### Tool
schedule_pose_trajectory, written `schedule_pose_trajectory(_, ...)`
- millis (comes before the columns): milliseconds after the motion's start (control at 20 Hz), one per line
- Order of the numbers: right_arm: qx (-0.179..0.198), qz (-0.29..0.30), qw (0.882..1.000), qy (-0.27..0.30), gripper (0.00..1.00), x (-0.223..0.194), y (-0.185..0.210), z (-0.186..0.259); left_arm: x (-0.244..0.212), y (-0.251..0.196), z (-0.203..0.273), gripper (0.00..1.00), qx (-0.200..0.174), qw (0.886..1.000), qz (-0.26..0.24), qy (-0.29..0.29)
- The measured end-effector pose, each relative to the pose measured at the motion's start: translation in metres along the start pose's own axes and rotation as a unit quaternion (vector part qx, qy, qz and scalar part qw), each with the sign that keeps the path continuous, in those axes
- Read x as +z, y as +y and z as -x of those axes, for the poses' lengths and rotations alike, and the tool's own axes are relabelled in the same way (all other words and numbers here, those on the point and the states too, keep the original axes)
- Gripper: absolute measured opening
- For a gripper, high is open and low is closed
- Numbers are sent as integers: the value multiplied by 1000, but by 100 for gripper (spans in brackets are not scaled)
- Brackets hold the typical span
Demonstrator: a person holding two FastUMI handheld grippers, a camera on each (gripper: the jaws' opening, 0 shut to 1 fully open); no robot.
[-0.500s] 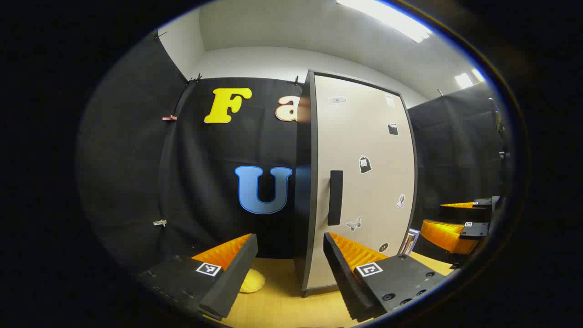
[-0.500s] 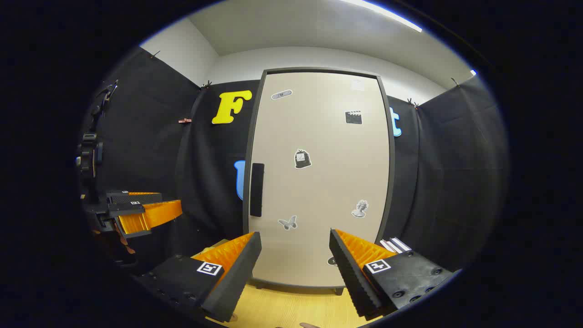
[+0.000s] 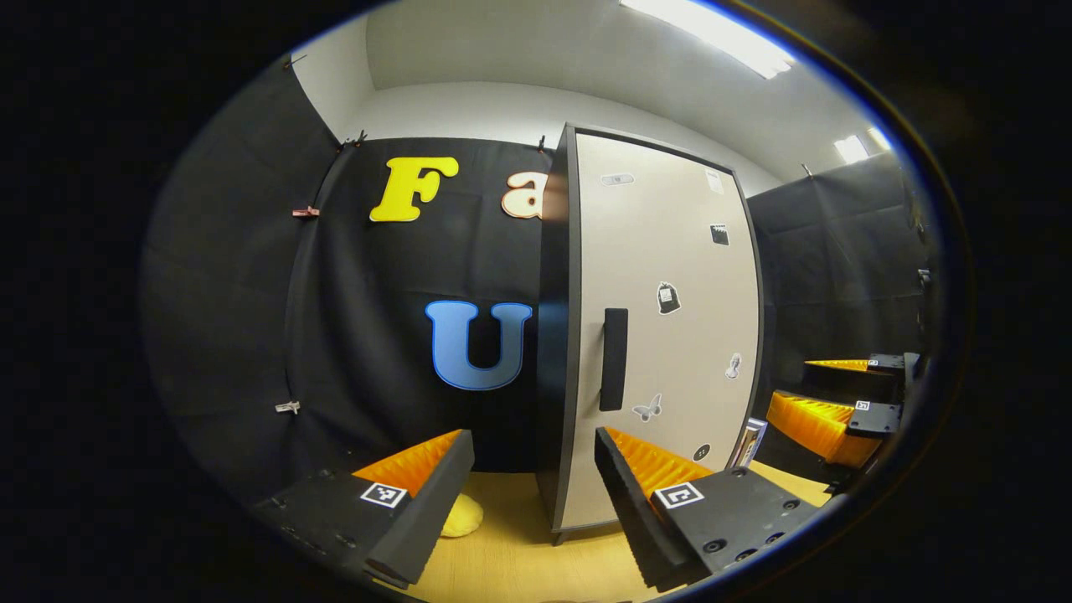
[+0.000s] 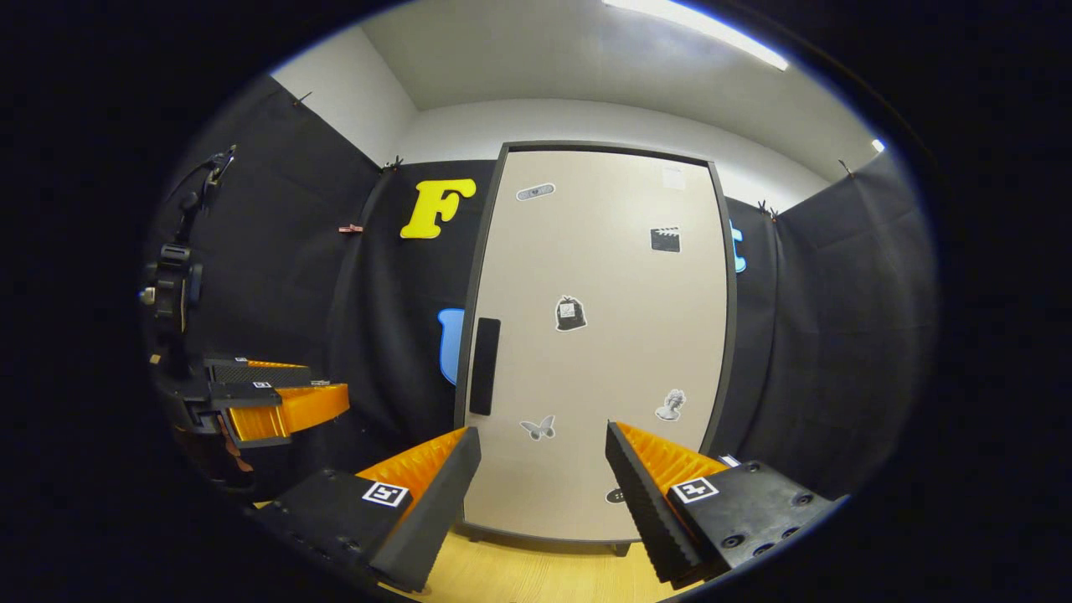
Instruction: Open the cabinet door with the right hand, grasp the bottle in the cabinet with the left hand and place it on the coaster, then close the cabinet door with the right hand.
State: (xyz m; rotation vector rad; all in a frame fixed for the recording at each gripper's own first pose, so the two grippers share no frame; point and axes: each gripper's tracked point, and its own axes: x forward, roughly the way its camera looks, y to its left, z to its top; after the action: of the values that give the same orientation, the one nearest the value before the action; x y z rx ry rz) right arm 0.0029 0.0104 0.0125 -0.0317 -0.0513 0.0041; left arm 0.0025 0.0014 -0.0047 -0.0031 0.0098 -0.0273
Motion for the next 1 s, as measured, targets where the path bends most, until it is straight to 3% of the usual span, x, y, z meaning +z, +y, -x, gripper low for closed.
schedule_pose_trajectory(600, 24, -27, 999, -6, 97, 4, 8, -15, -10, 12, -7, 92, 1, 1000, 20, 8)
schedule_pose_trajectory(1000, 42, -21, 999, -7, 97, 5, 42, -60, -12, 36, -7, 92, 13, 1000, 16, 8)
